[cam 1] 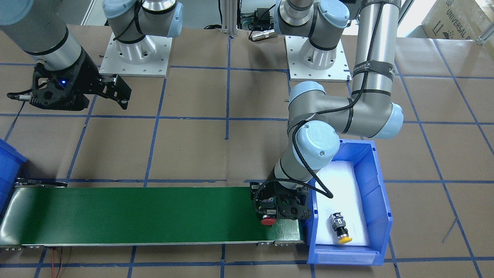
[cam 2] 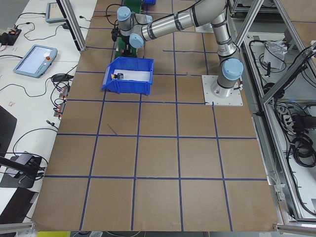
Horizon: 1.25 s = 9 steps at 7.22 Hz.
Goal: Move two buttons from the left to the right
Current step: 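Carry the red button with the left gripper onto the green conveyor, then release the red button on the belt and raise the left gripper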
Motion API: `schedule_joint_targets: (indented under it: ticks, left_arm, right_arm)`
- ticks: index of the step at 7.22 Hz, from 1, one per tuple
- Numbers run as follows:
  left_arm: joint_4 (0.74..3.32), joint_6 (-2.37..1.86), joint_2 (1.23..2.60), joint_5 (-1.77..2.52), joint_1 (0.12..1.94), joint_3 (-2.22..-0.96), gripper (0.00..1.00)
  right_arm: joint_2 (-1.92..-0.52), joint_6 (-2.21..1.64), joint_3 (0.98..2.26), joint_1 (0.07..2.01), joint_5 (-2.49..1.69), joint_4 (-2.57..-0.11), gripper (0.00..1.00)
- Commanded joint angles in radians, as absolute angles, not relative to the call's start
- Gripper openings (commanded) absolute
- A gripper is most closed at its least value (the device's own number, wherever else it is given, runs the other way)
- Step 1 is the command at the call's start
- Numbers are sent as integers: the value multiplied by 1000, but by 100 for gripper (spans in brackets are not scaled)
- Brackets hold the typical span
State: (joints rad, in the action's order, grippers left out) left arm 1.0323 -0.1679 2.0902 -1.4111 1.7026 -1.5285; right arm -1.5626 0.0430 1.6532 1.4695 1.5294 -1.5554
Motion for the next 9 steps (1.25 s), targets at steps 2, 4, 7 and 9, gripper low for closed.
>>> schedule_joint_targets:
  ticks: [2, 4, 7, 9]
  left_arm:
    - [1034, -155, 2028, -1402, 1704, -1537, 100]
    - [1113, -153, 1967, -1416, 1630, -1517, 100]
    - [1177, -62, 1933, -1511, 1479, -1506, 100]
    - [1175, 13, 1951, -1514, 1434, -1502, 100]
  right_arm:
    - [-1563, 43, 1654, 1470, 1529, -1557, 100]
    - [-1565, 37, 1652, 1470, 1528, -1559, 100]
    - [-1566, 37, 1654, 1470, 1529, -1555, 100]
    - [-1568, 35, 1654, 1470, 1529, -1555, 100]
